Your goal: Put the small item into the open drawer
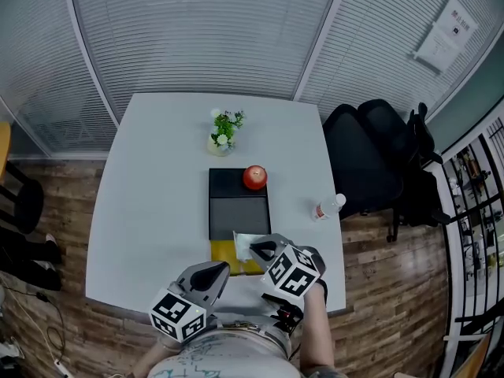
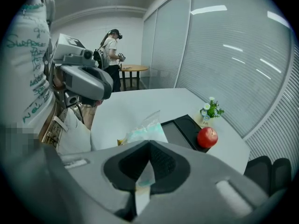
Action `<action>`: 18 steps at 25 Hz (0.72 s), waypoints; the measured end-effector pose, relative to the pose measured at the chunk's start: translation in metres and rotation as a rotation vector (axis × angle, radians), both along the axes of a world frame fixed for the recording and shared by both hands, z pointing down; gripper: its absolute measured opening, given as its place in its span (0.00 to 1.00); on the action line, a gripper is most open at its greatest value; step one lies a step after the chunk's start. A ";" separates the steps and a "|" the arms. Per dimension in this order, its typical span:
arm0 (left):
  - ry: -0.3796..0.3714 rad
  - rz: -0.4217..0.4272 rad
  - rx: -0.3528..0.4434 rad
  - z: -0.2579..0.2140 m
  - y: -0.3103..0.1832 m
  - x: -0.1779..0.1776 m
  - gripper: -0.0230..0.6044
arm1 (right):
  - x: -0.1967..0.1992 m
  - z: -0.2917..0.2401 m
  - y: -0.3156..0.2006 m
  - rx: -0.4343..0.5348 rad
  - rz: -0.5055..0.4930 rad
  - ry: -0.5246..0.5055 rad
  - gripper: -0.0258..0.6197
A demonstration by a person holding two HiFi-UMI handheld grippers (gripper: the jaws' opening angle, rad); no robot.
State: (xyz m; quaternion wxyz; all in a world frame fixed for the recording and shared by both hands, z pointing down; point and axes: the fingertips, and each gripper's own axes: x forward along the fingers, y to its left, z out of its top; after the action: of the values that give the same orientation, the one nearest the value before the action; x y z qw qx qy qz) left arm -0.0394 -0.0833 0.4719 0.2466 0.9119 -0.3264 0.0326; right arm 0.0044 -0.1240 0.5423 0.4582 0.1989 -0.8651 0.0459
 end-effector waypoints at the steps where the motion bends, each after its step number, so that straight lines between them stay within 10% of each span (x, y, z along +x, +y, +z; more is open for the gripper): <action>1: 0.001 -0.002 0.000 0.000 -0.001 -0.001 0.03 | -0.003 -0.001 0.000 0.002 -0.006 -0.001 0.04; 18: 0.006 -0.020 -0.016 0.004 0.001 -0.008 0.03 | -0.019 0.006 0.006 -0.003 -0.060 0.015 0.04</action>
State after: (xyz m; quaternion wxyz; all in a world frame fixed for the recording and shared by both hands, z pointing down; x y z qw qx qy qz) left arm -0.0476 -0.0824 0.4762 0.2551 0.9068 -0.3343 0.0298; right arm -0.0150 -0.1175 0.5487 0.4662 0.1724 -0.8671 0.0319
